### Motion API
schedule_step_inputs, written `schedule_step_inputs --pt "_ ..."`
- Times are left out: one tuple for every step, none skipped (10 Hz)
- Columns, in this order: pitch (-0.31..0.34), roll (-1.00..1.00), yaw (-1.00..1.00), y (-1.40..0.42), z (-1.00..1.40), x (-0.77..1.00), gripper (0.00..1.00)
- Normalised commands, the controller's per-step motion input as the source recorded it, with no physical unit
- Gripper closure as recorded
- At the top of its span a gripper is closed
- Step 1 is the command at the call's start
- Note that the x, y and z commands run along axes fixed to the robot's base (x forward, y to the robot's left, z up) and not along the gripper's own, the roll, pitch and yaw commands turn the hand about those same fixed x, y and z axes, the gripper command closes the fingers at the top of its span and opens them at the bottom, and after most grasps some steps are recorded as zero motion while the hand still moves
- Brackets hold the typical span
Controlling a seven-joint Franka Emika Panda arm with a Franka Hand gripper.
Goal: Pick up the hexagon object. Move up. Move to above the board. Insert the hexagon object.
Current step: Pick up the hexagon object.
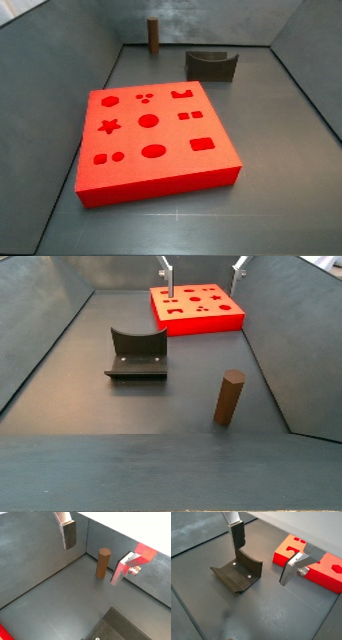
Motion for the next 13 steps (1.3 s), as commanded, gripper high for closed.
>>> schedule_step_inputs --pt "-0.046 0.0 0.03 0.22 -0.11 -0.4 0.0" --pt "-0.05 -0.03 0.23 0.62 -0.17 -0.45 0.0" --pt "-0.054 -0.06 0.33 0.75 -0.21 -0.5 0.0" --pt "-0.099 -0.05 0.27 0.69 -0.33 -0.67 0.0" --pt "-0.121 -0.1 0.31 0.75 -0.29 -0.13 0.0" --pt "-0.154 -0.02 0.14 0.62 -0.4 -0.06 0.0" --pt "-0.191 0.08 -0.04 0.35 -0.63 -0.48 0.0" --pt "-0.177 0.0 0.0 0.52 -0.56 0.0 0.0" --pt "-0.153 -0.02 -0.01 0.48 -0.51 0.18 0.0" --pt "-0.231 0.01 -0.09 0.3 -0.63 0.0 0.0" --pt "-0.111 0.0 -0.01 0.36 -0.64 0.22 0.0" --pt "-0.05 0.0 0.0 0.32 -0.68 0.3 0.0" --pt "-0.137 0.04 0.0 0.16 -0.82 0.03 0.0"
